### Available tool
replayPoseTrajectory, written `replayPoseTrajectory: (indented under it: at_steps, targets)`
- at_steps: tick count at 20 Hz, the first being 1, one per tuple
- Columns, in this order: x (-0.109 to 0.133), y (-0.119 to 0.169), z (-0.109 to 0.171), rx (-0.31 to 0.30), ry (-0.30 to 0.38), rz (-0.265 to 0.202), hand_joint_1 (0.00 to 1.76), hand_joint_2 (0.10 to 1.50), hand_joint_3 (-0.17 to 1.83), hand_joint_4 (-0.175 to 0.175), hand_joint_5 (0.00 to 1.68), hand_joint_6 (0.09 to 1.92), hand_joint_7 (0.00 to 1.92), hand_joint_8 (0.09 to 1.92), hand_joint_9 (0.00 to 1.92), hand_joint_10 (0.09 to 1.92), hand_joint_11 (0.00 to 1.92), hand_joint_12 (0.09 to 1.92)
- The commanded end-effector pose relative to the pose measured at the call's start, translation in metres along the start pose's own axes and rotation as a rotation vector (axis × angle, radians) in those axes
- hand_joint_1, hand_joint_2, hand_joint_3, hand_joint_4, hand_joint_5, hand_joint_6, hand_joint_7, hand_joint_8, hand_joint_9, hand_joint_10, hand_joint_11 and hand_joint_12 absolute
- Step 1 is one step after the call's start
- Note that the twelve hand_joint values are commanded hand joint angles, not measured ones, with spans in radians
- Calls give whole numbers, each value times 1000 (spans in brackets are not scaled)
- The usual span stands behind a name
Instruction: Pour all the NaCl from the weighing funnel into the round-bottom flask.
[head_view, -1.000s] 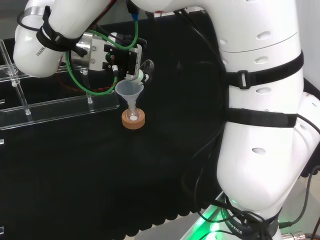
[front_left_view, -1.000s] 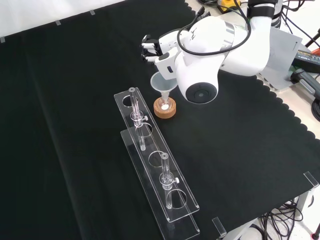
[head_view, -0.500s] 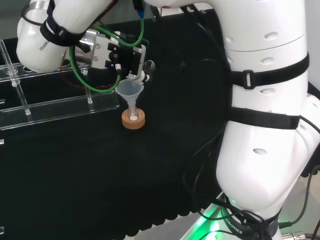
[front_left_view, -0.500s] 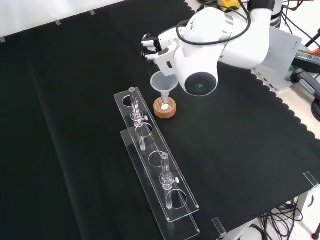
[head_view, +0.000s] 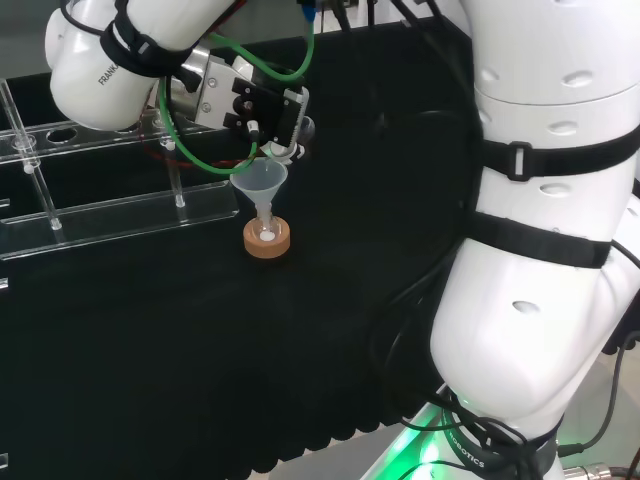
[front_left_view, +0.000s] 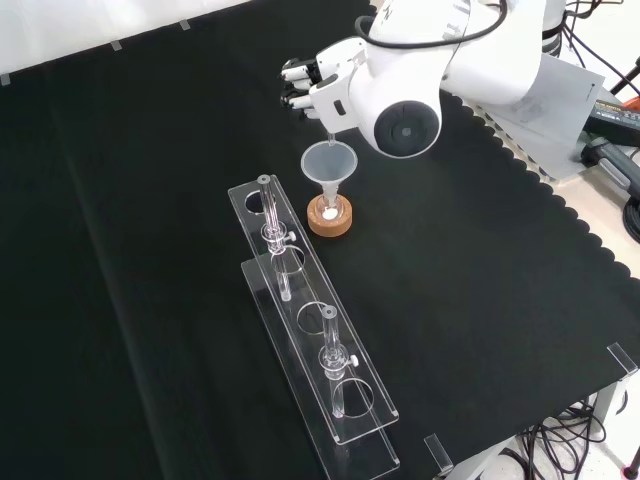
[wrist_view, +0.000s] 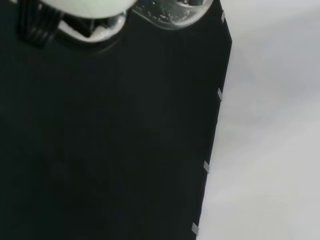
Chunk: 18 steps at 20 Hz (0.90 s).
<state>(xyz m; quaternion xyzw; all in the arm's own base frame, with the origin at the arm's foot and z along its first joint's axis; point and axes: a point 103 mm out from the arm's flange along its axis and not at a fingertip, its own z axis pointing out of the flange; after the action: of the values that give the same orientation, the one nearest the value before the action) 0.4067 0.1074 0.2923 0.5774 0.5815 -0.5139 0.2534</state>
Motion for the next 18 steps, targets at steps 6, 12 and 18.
replayPoseTrajectory:
  at_steps: [6, 12, 18]
  targets:
    - [-11, -3, 10, -89, 195, 4, 1122, 667, 622, 175, 1279, 649, 637, 656, 984, 340, 772, 1076]
    - [-21, -3, 17, -96, 310, -6, 1122, 668, 621, 175, 1278, 650, 637, 655, 984, 338, 774, 1073]
    - [-28, 2, 25, -80, 395, -10, 1122, 669, 620, 175, 1277, 652, 637, 655, 984, 336, 775, 1070]
